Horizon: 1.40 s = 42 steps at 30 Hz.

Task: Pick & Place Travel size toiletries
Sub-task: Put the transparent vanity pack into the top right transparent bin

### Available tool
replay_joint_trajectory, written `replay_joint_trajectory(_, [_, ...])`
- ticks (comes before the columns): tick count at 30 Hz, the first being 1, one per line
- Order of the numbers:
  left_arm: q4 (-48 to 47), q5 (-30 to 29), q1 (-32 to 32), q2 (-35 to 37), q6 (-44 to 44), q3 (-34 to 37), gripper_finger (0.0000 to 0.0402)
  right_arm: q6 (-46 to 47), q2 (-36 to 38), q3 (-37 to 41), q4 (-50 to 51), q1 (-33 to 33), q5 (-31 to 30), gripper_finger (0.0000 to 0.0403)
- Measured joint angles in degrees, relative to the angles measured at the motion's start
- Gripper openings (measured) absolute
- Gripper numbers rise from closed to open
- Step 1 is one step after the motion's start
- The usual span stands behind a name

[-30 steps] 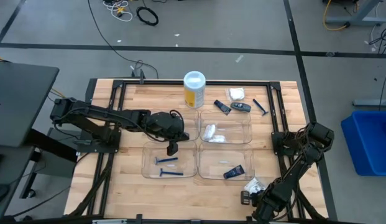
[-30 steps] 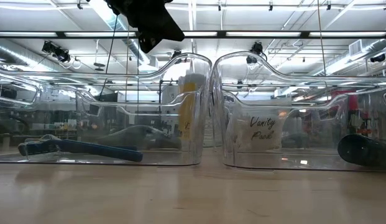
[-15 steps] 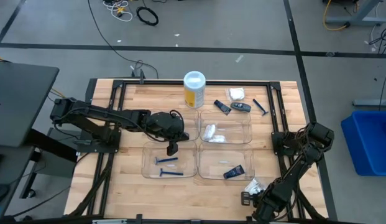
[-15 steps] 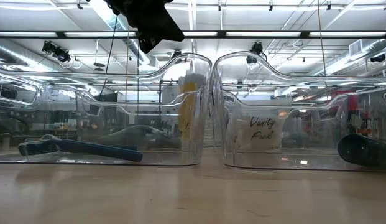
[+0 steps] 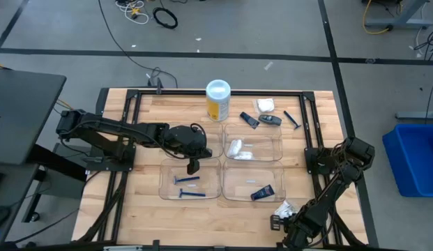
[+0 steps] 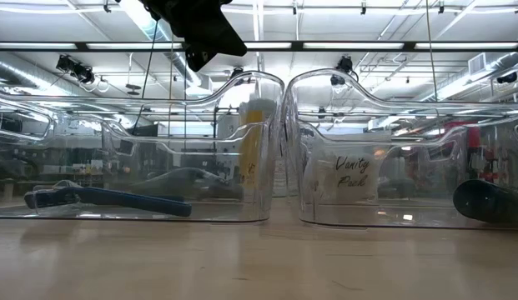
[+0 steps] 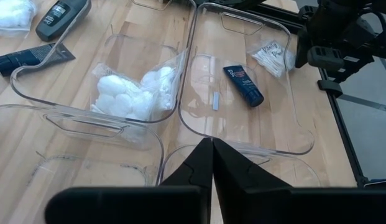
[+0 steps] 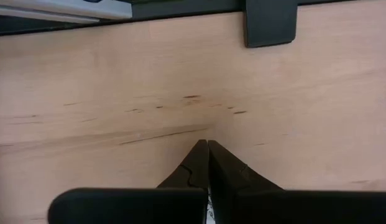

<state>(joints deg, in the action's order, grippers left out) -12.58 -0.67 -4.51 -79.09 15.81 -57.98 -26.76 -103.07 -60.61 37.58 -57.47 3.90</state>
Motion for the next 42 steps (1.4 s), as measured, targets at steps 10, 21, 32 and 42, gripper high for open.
replay_joint_trajectory(10, [0.0,0.0,0.01,0.0,0.01,-0.01,0.0015,1.95,0.04,-5.44,3.81,0.0,-0.24,0.0003])
replay_joint_trajectory(21, [0.0,0.0,0.0,0.0,-1.16,0.0,0.0008,2.49,0.04,-14.25,12.41,0.0,-0.2,0.0003])
replay_joint_trajectory(32, [0.01,3.15,0.0,0.01,-2.5,-0.01,0.0005,3.82,0.04,-17.77,16.2,0.0,-0.2,0.0003])
replay_joint_trajectory(42, [-0.48,6.12,0.0,0.87,-2.81,0.02,0.0005,8.59,0.07,-26.35,25.0,0.0,-0.26,0.0003])
